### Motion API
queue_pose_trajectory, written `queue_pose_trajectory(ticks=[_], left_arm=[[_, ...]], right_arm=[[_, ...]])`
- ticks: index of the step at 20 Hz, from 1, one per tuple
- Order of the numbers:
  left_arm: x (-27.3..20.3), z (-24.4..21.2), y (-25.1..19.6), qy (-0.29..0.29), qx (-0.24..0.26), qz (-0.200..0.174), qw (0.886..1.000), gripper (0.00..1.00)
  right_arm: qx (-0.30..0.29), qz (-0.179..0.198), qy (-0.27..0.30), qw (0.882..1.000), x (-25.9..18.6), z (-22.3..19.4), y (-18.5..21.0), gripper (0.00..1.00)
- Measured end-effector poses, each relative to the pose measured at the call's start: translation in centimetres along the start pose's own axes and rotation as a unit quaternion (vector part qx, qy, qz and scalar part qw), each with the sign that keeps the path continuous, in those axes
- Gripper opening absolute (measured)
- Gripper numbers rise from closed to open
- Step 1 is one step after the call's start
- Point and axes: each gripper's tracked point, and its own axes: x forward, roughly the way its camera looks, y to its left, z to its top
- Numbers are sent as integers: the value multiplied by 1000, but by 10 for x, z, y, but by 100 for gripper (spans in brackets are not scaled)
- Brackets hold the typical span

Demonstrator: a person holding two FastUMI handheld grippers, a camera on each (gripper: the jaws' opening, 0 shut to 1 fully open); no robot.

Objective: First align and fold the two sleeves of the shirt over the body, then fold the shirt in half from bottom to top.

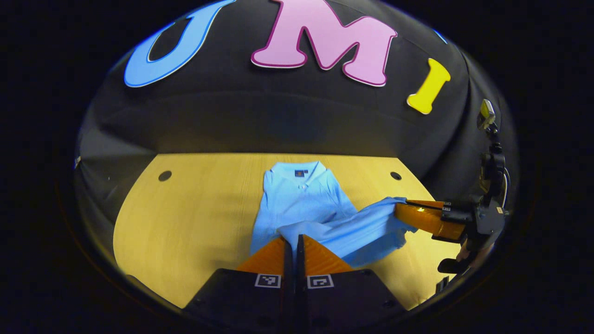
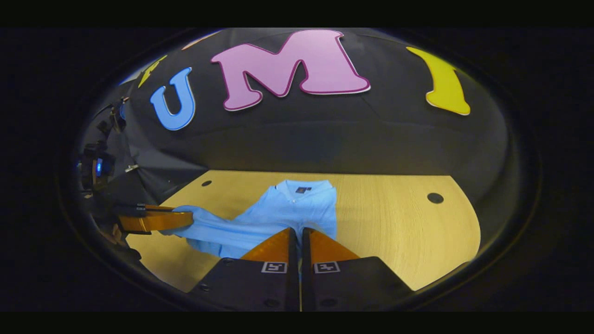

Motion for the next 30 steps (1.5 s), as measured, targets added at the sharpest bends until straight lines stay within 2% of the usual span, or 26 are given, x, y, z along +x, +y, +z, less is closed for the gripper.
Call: queue_pose_trajectory(ticks=[1, 4, 5, 6, 10, 11, 13, 15, 16, 17, 19, 21, 23, 24, 27, 30], left_arm=[[14, 12, 6, -5, 3, 3, 1000, 6], [60, 45, 18, -19, 15, 4, 1000, 6], [77, 54, 23, -20, 21, 7, 1000, 6], [93, 63, 26, -23, 24, 7, 999, 6], [156, 95, 44, -36, 33, 13, 999, 6], [172, 96, 48, -34, 32, 16, 999, 6], [210, 104, 57, -55, 32, 23, 998, 7], [227, 99, 73, -65, 58, 56, 995, 17], [230, 99, 79, -65, 62, 68, 994, 32], [225, 100, 81, -67, 57, 74, 993, 36], [191, 115, 81, -118, 21, 71, 990, 90], [154, 123, 84, -151, 26, 80, 985, 100], [97, 123, 81, -188, 33, 92, 977, 99], [47, 114, 75, -209, 31, 92, 973, 99], [-44, 93, 61, -235, 36, 82, 968, 99], [-145, 66, 42, -268, 48, 69, 960, 99]], right_arm=[[0, 0, -8, 1000, 14, 10, -4, 6], [-8, -10, -27, 1000, 63, 36, -21, 6], [-4, -12, -33, 999, 78, 44, -26, 1], [0, -16, -36, 999, 94, 49, -30, 6], [4, -33, -48, 998, 154, 66, -52, 6], [5, -39, -43, 998, 166, 65, -58, 9], [21, -67, -39, 997, 196, 57, -76, 0], [17, -98, -36, 994, 208, 47, -91, 12], [12, -101, -33, 994, 208, 44, -93, 8], [7, -104, -34, 994, 204, 43, -95, 29], [-4, -128, -71, 989, 169, 56, -96, 64], [-11, -143, -92, 985, 143, 64, -92, 99], [-21, -162, -115, 980, 103, 65, -83, 98], [-30, -176, -129, 975, 59, 68, -77, 98], [-43, -181, -153, 971, -21, 72, -46, 98], [-66, -186, -191, 961, -127, 80, 4, 98]])
